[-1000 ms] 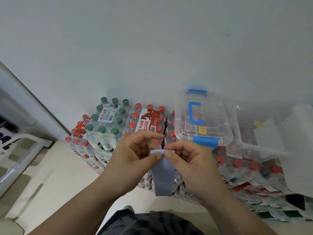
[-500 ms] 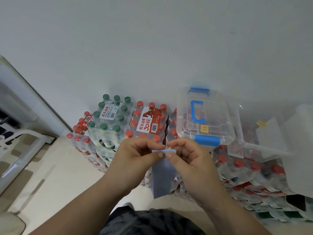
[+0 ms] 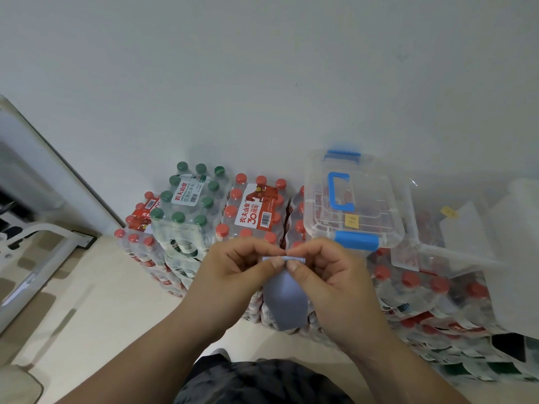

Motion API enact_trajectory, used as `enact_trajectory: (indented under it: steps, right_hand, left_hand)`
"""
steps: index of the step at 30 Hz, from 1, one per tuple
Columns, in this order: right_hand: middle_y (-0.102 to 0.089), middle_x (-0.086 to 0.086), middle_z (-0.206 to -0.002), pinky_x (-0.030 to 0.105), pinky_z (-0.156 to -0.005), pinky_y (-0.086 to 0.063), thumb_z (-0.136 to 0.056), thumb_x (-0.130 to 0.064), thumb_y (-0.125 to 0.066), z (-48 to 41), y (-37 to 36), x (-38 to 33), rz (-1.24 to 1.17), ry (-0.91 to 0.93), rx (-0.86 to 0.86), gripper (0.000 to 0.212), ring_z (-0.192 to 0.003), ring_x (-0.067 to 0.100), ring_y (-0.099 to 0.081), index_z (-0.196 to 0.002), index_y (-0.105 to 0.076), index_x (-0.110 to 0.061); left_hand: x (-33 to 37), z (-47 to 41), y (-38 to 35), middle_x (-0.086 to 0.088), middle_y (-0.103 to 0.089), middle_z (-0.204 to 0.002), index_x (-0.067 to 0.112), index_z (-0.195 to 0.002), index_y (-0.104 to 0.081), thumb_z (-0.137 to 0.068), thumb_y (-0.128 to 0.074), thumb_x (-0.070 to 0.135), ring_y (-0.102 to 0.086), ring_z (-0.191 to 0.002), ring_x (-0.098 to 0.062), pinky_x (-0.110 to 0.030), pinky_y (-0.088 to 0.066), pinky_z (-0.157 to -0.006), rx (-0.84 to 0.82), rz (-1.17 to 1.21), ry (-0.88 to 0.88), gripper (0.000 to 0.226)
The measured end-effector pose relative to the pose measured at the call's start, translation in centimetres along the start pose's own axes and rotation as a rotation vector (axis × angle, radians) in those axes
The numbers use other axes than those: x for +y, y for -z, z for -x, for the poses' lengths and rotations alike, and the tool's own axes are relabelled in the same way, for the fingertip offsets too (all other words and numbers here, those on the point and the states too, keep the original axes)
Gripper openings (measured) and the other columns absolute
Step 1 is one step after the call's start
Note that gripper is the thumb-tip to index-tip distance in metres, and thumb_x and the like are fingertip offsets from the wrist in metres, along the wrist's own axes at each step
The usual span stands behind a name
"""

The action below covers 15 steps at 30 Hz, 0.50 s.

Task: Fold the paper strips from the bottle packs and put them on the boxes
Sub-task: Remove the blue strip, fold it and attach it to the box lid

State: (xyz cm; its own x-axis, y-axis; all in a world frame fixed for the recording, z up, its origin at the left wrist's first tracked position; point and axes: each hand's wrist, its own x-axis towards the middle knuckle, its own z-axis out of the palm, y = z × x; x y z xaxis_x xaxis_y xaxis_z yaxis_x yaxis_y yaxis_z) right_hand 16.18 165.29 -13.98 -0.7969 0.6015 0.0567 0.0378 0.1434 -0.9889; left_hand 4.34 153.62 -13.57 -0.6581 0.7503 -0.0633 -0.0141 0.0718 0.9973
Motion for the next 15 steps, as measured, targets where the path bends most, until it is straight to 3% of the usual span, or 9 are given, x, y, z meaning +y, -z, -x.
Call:
enact_trajectory:
  steps: [5, 8, 12, 15]
  right_hand:
    - [-0.075, -0.001, -0.082, 0.021, -0.071, -0.058, -0.088, 0.003, -0.070, 0.07, -0.08, -0.02, -0.058, -0.033, -0.003, 0.024, -0.076, 0.012, -0.071, -0.087, -0.074, -0.021]
    - [-0.074, 0.002, -0.080, 0.022, -0.072, -0.059, -0.089, -0.003, -0.072, 0.11, -0.13, 0.11, -0.061, -0.062, 0.016, 0.018, -0.077, 0.016, -0.071, -0.092, -0.073, -0.020]
    - [-0.075, 0.002, -0.080, 0.025, -0.073, -0.061, -0.089, -0.010, -0.072, 0.09, -0.07, 0.18, -0.075, -0.109, 0.046, 0.012, -0.078, 0.015, -0.072, -0.090, -0.073, -0.022]
    - [-0.076, -0.005, -0.082, 0.022, -0.075, -0.060, -0.088, -0.007, -0.073, 0.13, -0.03, 0.19, -0.057, -0.094, 0.045, 0.016, -0.079, 0.010, -0.072, -0.086, -0.074, -0.022]
  left_hand:
    - [-0.14, -0.12, 0.17, -0.014, -0.077, -0.083, 0.010, -0.088, -0.079, -0.086, -0.069, -0.003, -0.071, -0.085, -0.035, -0.036, -0.060, -0.077, 0.011, -0.017, -0.011, 0.017]
    - [-0.24, -0.04, 0.22, -0.017, -0.076, -0.083, 0.008, -0.087, -0.079, -0.083, -0.071, -0.004, -0.070, -0.086, -0.040, -0.040, -0.059, -0.078, 0.022, 0.000, -0.009, 0.015]
    - [-0.19, 0.13, 0.16, -0.011, -0.076, -0.081, 0.008, -0.086, -0.078, -0.083, -0.071, -0.007, -0.073, -0.081, -0.029, -0.028, -0.059, -0.073, 0.020, -0.004, -0.002, 0.016]
    - [-0.14, 0.24, 0.25, -0.018, -0.075, -0.085, 0.007, -0.088, -0.078, -0.083, -0.072, -0.003, -0.071, -0.084, -0.037, -0.038, -0.060, -0.074, 0.005, 0.006, 0.019, 0.013]
